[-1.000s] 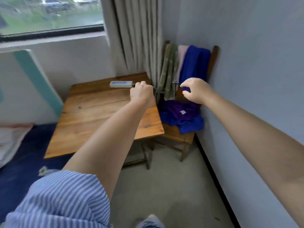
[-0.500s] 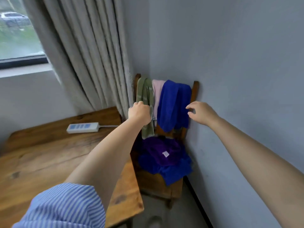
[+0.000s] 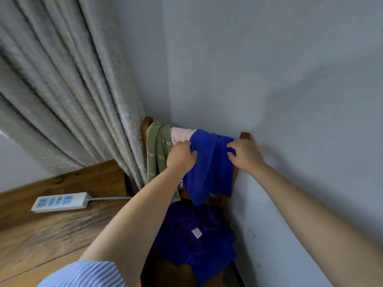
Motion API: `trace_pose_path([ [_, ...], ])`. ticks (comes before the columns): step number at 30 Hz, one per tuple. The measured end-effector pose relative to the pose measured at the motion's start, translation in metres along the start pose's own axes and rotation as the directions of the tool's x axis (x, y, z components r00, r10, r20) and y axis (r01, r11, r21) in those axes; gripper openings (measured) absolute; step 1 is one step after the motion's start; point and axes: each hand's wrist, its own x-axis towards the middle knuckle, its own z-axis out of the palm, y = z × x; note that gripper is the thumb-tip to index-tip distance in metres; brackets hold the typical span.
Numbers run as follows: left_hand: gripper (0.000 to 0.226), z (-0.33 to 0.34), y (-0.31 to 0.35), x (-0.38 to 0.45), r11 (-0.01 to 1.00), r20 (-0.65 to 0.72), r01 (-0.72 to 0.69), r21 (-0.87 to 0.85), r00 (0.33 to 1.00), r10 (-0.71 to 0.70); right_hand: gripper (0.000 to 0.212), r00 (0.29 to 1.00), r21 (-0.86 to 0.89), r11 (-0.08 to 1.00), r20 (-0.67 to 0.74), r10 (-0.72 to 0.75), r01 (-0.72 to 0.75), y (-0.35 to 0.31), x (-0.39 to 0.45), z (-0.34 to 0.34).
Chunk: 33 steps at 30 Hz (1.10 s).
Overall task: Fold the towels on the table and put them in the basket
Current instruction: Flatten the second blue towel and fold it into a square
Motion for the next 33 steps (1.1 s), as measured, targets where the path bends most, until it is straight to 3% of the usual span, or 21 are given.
trace_pose_path([
  [6, 0.042, 0.013, 0.023, 0.046, 0.980, -0.040, 0.148, -0.135, 0.987, -0.154, 0.035, 1.000, -0.190, 0.982, 0.006, -0.008, 0.010, 0.013, 0.054, 0.004],
  [9, 0.038, 0.016, 0.027, 0.060, 0.975, -0.063, 0.195, -0.110, 0.977, -0.203, 0.039, 0.999, -0.221, 0.975, 0.032, 0.037, -0.029, 0.014, 0.070, 0.007],
  [15, 0.029, 0.013, 0.030, 0.064, 0.975, -0.060, 0.181, -0.129, 0.980, -0.190, 0.026, 0.978, -0.118, 0.973, 0.032, 0.204, -0.199, 0.009, 0.081, 0.012],
  [21, 0.028, 0.008, 0.039, 0.062, 0.964, -0.124, 0.155, -0.214, 0.975, -0.185, 0.025, 0.964, 0.040, 0.964, 0.020, 0.264, -0.265, 0.009, 0.082, 0.008],
  [27, 0.027, -0.007, 0.054, 0.055, 0.900, -0.200, 0.088, -0.427, 0.961, -0.189, 0.023, 0.933, 0.338, 0.908, -0.167, 0.319, -0.249, 0.007, 0.073, -0.012],
  [30, 0.020, -0.026, 0.057, 0.038, 0.851, -0.225, 0.029, -0.524, 0.959, -0.171, 0.025, 0.906, 0.402, 0.902, -0.307, 0.292, -0.155, 0.001, 0.059, -0.031],
  [33, 0.029, -0.047, 0.049, 0.015, 0.782, -0.266, -0.010, -0.623, 0.943, -0.199, 0.026, 0.870, 0.424, 0.903, -0.418, 0.262, -0.068, -0.016, 0.038, -0.047],
])
